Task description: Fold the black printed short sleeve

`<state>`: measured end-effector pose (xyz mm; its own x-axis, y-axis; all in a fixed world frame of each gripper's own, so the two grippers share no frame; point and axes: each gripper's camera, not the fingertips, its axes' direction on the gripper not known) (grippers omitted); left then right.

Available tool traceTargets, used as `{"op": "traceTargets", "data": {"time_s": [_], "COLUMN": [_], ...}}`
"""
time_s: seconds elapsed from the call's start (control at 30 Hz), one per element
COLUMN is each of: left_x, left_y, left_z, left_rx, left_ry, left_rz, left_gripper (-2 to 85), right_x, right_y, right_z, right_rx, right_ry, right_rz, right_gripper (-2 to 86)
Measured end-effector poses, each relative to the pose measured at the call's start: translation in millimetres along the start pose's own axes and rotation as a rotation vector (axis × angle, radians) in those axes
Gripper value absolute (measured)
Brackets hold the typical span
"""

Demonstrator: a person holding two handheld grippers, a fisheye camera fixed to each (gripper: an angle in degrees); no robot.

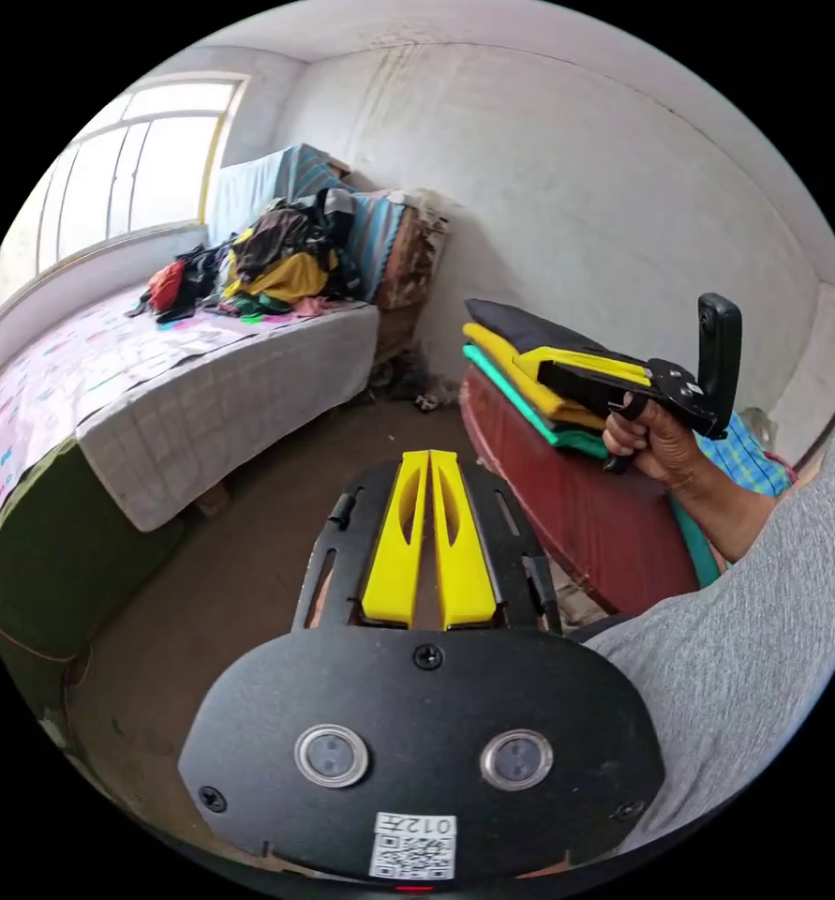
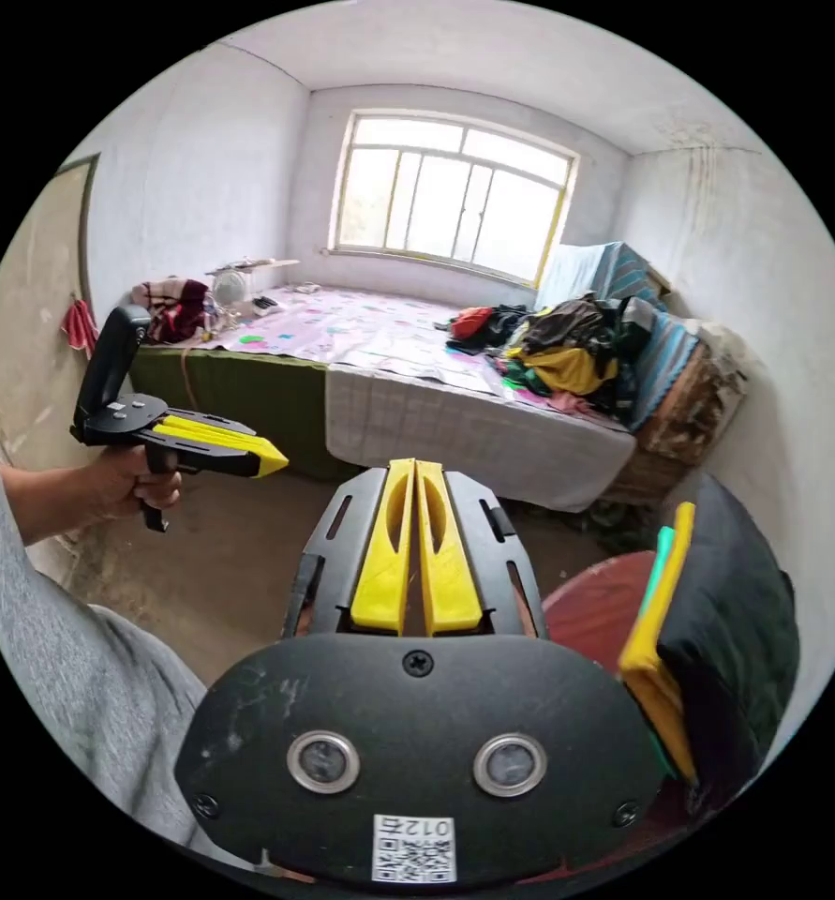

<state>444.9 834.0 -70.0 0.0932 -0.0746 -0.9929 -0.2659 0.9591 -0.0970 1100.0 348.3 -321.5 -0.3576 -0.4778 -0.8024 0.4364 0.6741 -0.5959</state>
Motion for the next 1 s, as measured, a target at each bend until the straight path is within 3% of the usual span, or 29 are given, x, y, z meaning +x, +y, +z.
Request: {"op": "traceTargets", "data": {"time_s": [0.1,0.27,0.5,0.87,1.0], "left_x": [-30.6,-68.7,-86.7,-166.4,-188.6], "left_y": [-38.5,-120.6,-243.0,-459.4,-557.0], "left_z": [-16.9,-35.8,-39.1,-30.2,-37.2], "left_rx": [-0.019,-0.006,-0.005,-0.010,-0.008], "left_ry": [-0.093,-0.022,0.016,0.220,0.212], "left_rz": [-0.114,-0.323,-0.330,-0.232,-0.189], "left_gripper": [0.4,0.4,0.4,0.5,0.5], "right_x": [43.0,108.3,197.7,327.0,364.3], "right_y": [-70.5,-215.3,-362.6,-646.0,-758.2], "right_z": [96.5,207.9,328.8,526.4,569.5], "right_rx": [0.029,0.032,-0.034,-0.111,-0.093], "right_ry": [-0.128,-0.296,-0.359,-0.288,-0.216], "right_rz": [-0.015,-0.069,-0.050,0.198,0.200], "right_gripper": [-0.9,-0.9,-0.9,-0.9,-0.8]}}
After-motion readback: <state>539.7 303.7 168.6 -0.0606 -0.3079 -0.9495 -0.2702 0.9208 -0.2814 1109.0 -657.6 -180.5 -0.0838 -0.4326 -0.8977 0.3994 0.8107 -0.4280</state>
